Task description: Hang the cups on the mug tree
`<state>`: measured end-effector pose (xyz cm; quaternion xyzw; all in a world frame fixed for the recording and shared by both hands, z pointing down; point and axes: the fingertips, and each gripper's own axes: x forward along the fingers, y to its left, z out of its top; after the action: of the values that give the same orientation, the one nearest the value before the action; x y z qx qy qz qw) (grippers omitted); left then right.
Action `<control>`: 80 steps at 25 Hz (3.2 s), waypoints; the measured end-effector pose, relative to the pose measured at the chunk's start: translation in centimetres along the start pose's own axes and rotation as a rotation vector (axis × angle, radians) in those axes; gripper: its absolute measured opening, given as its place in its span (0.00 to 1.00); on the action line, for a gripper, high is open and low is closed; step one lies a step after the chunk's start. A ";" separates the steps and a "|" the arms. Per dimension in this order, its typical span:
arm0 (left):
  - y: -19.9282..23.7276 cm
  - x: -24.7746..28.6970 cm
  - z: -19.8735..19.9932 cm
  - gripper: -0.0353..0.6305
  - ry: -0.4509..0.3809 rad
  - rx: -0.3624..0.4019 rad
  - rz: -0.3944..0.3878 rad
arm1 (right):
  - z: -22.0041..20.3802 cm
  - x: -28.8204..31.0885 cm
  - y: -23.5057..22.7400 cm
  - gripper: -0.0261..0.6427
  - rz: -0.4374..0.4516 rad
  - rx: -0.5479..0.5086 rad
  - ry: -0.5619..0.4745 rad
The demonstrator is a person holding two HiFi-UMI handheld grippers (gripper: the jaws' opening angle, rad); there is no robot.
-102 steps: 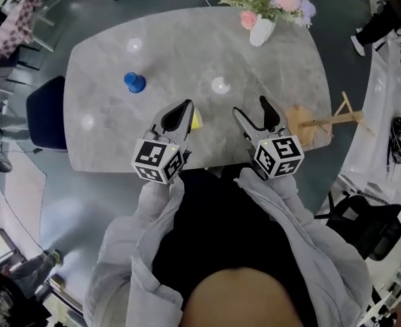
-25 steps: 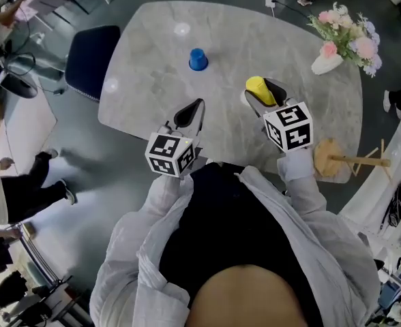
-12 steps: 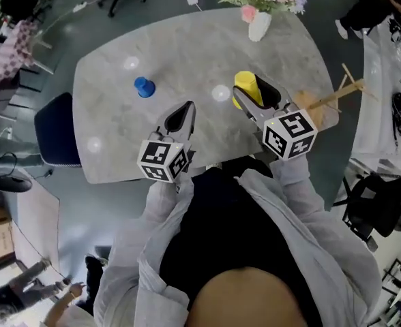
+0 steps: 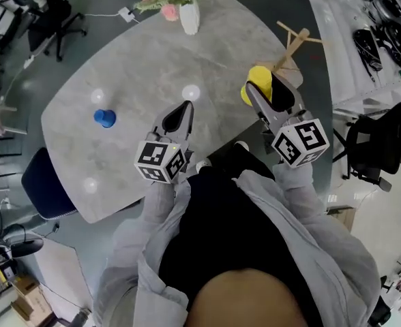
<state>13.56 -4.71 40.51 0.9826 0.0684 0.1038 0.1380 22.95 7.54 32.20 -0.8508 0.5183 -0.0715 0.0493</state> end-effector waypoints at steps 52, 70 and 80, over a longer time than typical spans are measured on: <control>-7.9 18.0 -10.0 0.06 0.326 -0.042 -0.066 | -15.5 -3.7 -28.3 0.41 -0.354 0.824 -0.217; -8.2 17.2 -5.4 0.06 0.209 -0.019 -0.116 | -10.0 -8.2 -27.3 0.47 -0.419 0.524 -0.144; -4.6 12.7 1.2 0.06 0.027 0.003 -0.046 | 2.5 -8.2 -19.5 0.40 -0.270 0.109 -0.230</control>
<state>25.66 1.43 40.37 0.9794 0.0929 0.1139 0.1381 36.75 23.85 32.25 -0.9113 0.3855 -0.0076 0.1444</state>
